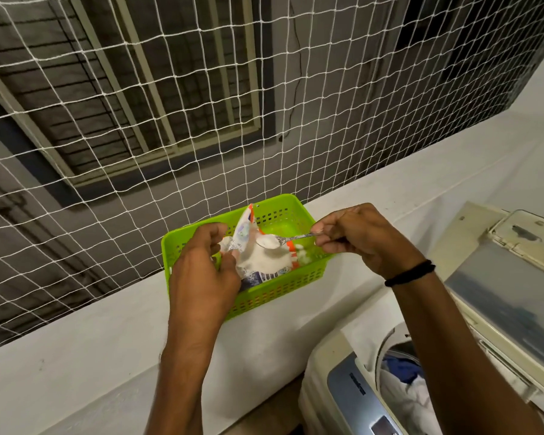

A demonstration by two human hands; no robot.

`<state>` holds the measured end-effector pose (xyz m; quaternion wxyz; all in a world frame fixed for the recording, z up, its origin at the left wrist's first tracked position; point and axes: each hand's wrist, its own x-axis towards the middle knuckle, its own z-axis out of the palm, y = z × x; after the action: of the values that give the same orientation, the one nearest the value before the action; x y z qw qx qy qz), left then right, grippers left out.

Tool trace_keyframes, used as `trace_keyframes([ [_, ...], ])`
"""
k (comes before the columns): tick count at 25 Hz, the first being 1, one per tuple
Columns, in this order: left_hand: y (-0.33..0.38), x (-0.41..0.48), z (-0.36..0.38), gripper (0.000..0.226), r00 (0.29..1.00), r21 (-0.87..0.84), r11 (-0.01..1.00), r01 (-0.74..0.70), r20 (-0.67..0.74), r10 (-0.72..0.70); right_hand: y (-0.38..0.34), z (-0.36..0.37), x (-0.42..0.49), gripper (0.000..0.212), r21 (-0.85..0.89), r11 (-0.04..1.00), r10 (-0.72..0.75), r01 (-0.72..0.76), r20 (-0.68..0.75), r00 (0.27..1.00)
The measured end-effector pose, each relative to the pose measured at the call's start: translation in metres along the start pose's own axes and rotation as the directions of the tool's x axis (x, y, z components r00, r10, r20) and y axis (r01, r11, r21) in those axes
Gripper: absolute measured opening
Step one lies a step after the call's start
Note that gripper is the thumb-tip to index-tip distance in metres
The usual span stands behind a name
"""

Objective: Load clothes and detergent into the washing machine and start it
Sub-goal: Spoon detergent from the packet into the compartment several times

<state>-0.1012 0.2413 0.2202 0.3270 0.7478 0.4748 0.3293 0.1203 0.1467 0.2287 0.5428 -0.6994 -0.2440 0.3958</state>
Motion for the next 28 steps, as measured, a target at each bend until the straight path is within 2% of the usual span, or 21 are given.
trace_keyframes([
  [3, 0.018, -0.007, 0.006, 0.025, 0.996, -0.113, 0.99, -0.082, -0.051, 0.077, 0.001, -0.014, -0.014, 0.028, 0.037, 0.999, 0.013, -0.011, -0.036, 0.999],
  [8, 0.054, -0.027, 0.038, 0.016, 0.981, -0.308, 0.932, -0.192, -0.031, 0.191, 0.01, -0.051, -0.047, 0.027, 0.116, 0.993, 0.008, 0.01, -0.152, 0.988],
  [12, 0.076, -0.042, 0.08, 0.017, 0.964, -0.416, 0.884, -0.212, 0.061, 0.26, 0.024, -0.09, -0.078, 0.025, 0.18, 0.984, 0.035, 0.014, -0.271, 0.962],
  [15, 0.09, -0.058, 0.115, 0.014, 0.934, -0.447, 0.865, -0.23, 0.15, 0.326, 0.037, -0.12, -0.1, 0.024, 0.261, 0.965, 0.121, -0.023, -0.366, 0.923],
  [18, 0.107, -0.081, 0.155, 0.012, 0.905, -0.471, 0.85, -0.238, 0.211, 0.37, 0.06, -0.155, -0.126, 0.022, 0.363, 0.927, 0.262, -0.097, -0.437, 0.86],
  [20, 0.114, -0.097, 0.184, 0.012, 0.89, -0.473, 0.853, -0.22, 0.262, 0.374, 0.086, -0.178, -0.141, 0.023, 0.407, 0.911, 0.282, -0.062, -0.507, 0.815],
  [24, 0.109, -0.125, 0.258, 0.012, 0.826, -0.443, 0.882, -0.163, 0.428, 0.367, 0.153, -0.224, -0.172, 0.023, 0.444, 0.896, 0.352, -0.012, -0.693, 0.629],
  [28, 0.085, -0.152, 0.34, 0.009, 0.743, -0.348, 0.935, -0.073, 0.606, 0.284, 0.224, -0.264, -0.187, 0.032, 0.445, 0.894, 0.41, -0.051, -0.768, 0.492],
])
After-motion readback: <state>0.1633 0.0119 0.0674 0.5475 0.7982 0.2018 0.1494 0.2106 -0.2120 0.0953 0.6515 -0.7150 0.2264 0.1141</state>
